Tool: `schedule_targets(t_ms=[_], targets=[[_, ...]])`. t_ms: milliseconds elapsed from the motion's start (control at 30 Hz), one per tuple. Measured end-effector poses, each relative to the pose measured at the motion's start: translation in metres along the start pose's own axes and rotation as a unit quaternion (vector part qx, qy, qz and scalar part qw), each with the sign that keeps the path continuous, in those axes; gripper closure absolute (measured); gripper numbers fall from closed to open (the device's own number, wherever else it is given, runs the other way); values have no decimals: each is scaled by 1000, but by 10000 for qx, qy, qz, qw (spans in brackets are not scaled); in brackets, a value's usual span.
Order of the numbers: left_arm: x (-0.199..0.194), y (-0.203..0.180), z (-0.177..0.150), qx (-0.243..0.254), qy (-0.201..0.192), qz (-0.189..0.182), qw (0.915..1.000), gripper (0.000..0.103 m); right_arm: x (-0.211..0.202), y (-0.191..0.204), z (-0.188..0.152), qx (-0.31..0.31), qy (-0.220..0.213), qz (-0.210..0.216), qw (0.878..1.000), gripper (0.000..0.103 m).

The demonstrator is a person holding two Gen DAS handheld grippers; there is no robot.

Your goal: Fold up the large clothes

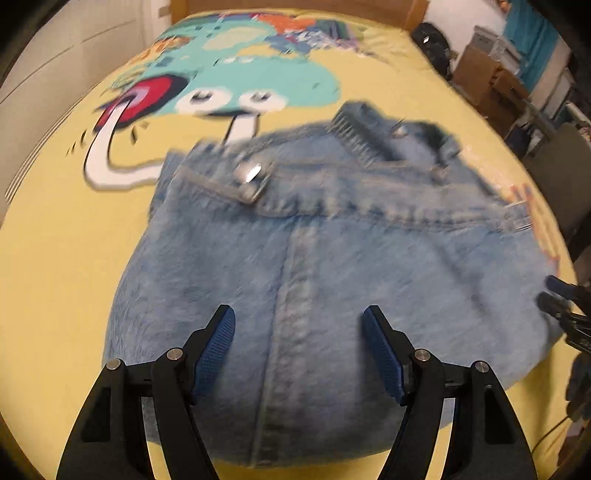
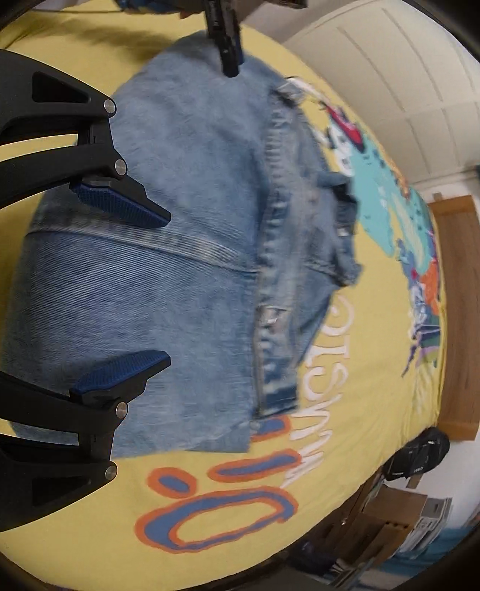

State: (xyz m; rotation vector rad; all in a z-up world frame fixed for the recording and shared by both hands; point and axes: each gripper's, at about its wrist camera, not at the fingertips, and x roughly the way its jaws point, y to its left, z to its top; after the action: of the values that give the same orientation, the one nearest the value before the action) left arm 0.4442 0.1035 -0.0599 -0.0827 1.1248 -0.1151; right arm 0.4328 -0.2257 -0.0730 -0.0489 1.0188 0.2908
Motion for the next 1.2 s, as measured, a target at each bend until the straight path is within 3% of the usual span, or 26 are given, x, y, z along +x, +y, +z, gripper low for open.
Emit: schedule_targets(t_ms=[100,200,300,400,767,1067,1200], targets=[[2,13,-6,-154,-13,29,9999,25,4,-19,-14,147,108,-186,9997,30],[-1,14,-7,-128,-1,96,9999,24,0,-42,-25,409,125,-199,9989,29],[-7,12,-8,-169,-43,174,9997,24,-7,-56,-30,607,196,-498,9967,27],[-18,9,-12,-236,-141,145,9995,24,-20,-64,-34,878,104,-415,9952,27],[-20,-5,-26,-373,-312,269,9985,24,-45,-39,-33,957,-385,-221,9944,25],[-10,-3,-35,-369,-477,316,9977,24,-61,-42,-31,1086,-868,-513,9890,25],[-9,0,-37,-423,-468,240,9977,22,-71,-27,-21,903,-1091,-412,9891,25]])
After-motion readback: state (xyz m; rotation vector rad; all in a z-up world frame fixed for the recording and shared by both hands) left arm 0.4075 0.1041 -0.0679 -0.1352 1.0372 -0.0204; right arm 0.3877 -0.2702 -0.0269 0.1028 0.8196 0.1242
